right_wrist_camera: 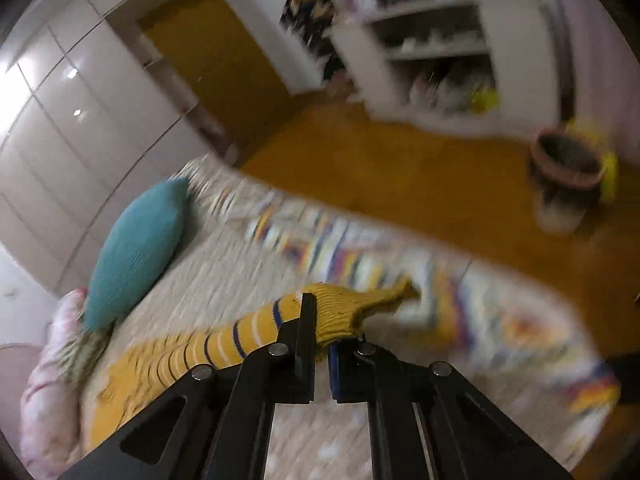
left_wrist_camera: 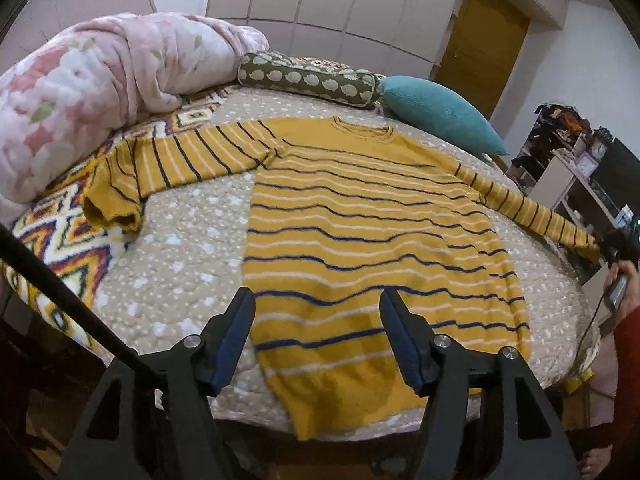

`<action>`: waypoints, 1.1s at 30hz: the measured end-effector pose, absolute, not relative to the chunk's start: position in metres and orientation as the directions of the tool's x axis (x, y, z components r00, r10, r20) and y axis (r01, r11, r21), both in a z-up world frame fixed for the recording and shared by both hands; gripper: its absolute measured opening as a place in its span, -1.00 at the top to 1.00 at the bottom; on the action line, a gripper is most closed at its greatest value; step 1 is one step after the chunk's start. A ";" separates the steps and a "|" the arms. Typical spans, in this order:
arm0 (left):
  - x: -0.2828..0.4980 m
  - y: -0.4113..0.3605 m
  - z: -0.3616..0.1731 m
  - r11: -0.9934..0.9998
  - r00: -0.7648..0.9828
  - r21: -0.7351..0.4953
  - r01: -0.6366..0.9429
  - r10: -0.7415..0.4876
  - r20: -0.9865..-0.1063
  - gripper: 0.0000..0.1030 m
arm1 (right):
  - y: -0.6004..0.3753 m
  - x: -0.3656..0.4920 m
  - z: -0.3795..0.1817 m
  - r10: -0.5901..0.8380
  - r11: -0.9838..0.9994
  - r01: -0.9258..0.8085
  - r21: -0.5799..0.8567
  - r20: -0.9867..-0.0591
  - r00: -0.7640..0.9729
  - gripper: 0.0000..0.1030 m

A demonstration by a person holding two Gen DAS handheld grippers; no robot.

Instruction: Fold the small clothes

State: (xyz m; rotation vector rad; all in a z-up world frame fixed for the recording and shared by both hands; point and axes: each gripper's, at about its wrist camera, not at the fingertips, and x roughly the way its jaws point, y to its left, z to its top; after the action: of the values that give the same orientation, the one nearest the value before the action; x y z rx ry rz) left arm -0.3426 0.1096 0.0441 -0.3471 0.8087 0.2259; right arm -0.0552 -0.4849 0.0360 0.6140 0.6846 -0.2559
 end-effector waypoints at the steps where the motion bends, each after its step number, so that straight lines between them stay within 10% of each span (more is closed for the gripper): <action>1: -0.343 0.109 0.042 0.918 0.667 -0.220 -0.329 0.061 -0.743 -0.23 | -0.488 -0.050 0.048 -0.030 0.798 0.413 0.439 -0.656 0.754 0.89; 14: -0.381 0.136 0.038 0.903 0.690 -0.233 -0.360 0.090 -0.718 -0.24 | -0.229 -0.012 0.091 0.176 0.981 -0.076 0.179 -0.648 0.741 0.89; 29: -0.418 0.176 0.027 0.896 0.711 -0.183 -0.405 0.184 -0.678 -0.27 | 0.141 -0.067 -0.037 0.312 0.780 -0.617 -0.109 -0.786 0.534 0.88; 33: -0.422 0.183 0.023 0.881 0.710 -0.199 -0.429 0.192 -0.678 -0.32 | 0.163 -0.085 -0.058 0.309 0.715 -0.684 -0.145 -0.812 0.496 0.56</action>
State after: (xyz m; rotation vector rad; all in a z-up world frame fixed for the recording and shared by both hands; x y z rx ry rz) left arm -0.4220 0.1834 0.0231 -0.3583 0.7027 0.3525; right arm -0.0853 0.1626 -0.0584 -0.4916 0.8566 0.6318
